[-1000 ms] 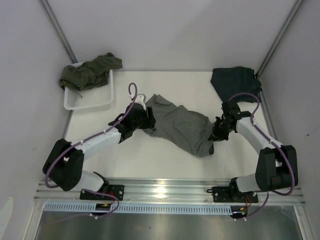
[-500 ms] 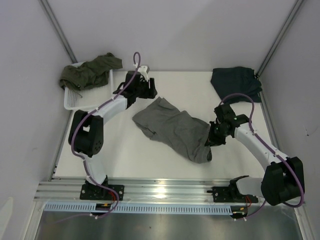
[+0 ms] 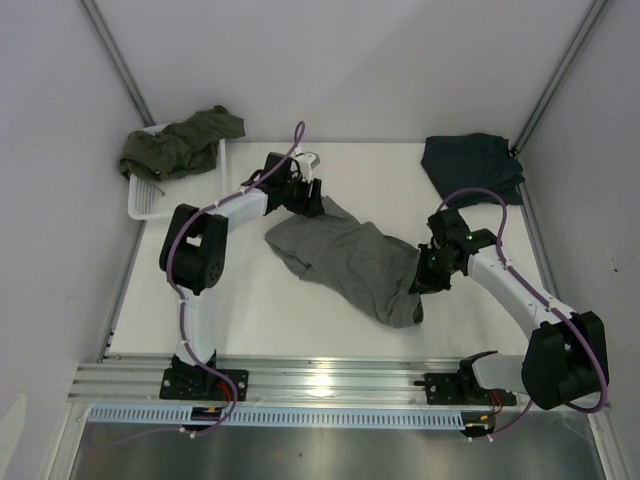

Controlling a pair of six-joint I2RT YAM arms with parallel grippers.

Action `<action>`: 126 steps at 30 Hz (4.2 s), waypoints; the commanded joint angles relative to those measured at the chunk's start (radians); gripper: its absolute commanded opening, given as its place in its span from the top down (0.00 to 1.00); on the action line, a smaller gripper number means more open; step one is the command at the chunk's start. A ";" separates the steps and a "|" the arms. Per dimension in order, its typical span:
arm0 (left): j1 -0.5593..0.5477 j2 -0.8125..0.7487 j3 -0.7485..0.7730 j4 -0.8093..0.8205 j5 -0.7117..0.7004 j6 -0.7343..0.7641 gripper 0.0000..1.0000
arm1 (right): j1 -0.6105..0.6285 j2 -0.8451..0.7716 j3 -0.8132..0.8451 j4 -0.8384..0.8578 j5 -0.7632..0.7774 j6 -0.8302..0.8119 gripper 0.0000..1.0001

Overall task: Fold and stack the shorts
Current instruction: Fold the shorts

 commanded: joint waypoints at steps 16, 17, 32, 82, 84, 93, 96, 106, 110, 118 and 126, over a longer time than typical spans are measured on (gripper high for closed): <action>0.001 0.160 0.217 -0.050 0.019 -0.003 0.48 | 0.008 -0.010 -0.027 0.025 -0.068 -0.011 1.00; 0.001 0.164 0.221 -0.056 0.021 -0.001 0.48 | 0.010 -0.010 -0.027 0.027 -0.068 -0.012 1.00; -0.013 0.240 0.371 -0.129 -0.001 -0.019 1.00 | 0.046 -0.030 -0.092 0.057 -0.079 0.027 1.00; 0.050 0.097 0.138 0.116 0.168 -0.112 0.35 | 0.166 -0.038 -0.155 0.103 -0.057 0.101 1.00; 0.052 0.077 0.108 0.146 0.146 -0.113 0.32 | 0.166 -0.039 -0.158 0.106 -0.060 0.101 1.00; 0.050 0.071 0.109 0.159 0.199 -0.104 0.37 | 0.166 -0.038 -0.158 0.111 -0.066 0.100 1.00; 0.047 0.088 0.118 0.141 0.186 -0.095 0.37 | 0.168 -0.044 -0.158 0.110 -0.068 0.100 1.00; 0.009 0.149 0.223 -0.020 0.172 -0.013 0.45 | 0.168 -0.045 -0.155 0.105 -0.068 0.100 1.00; 0.006 0.154 0.218 -0.030 0.160 -0.013 0.45 | 0.168 -0.045 -0.153 0.103 -0.069 0.101 1.00; 0.006 0.163 0.220 -0.048 0.130 -0.013 0.43 | 0.168 -0.054 -0.156 0.102 -0.071 0.100 1.00; 0.006 0.175 0.221 -0.056 0.148 -0.013 0.46 | 0.168 -0.053 -0.158 0.105 -0.074 0.098 1.00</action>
